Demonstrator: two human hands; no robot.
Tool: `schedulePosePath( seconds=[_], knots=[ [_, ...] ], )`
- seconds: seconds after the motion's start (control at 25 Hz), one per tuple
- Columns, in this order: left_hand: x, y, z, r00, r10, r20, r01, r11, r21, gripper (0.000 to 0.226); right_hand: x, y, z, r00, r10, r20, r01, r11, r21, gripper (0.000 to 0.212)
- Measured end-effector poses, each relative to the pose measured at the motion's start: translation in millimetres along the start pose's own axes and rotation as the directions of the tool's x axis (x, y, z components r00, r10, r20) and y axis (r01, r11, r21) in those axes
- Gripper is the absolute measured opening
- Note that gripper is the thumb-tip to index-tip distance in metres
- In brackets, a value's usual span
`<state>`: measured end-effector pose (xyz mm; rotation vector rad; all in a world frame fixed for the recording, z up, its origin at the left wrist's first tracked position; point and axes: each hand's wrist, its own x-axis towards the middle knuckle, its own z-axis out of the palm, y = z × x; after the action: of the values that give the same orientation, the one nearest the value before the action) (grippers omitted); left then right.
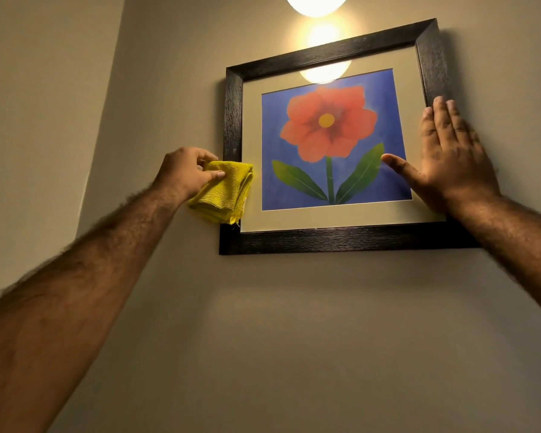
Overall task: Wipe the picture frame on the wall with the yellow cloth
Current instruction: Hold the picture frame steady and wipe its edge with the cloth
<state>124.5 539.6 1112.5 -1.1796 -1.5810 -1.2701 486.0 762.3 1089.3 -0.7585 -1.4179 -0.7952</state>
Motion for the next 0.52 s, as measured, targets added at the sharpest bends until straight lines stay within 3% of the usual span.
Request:
schedulePosePath(
  seconds=[0.12,0.32,0.52],
  knots=[
    [-3.5,-1.6,2.8,0.999,-0.02,-0.03,0.018,0.998,-0.056,0.035,0.4,0.1,-0.3,1.0,-0.005,-0.002,0.005,1.0,0.011,0.11],
    [-15.7,-1.5,9.9,0.989,-0.032,-0.141,0.016,0.993,-0.113,0.036,-0.8,0.0,-2.9,1.0,-0.002,0.004,0.002,1.0,0.02,0.107],
    [-25.6,-5.5,5.6,0.986,-0.107,-0.127,0.065,0.952,-0.3,0.04,-3.3,-1.8,-8.9,0.999,0.016,0.034,-0.017,0.999,0.051,0.105]
  ],
)
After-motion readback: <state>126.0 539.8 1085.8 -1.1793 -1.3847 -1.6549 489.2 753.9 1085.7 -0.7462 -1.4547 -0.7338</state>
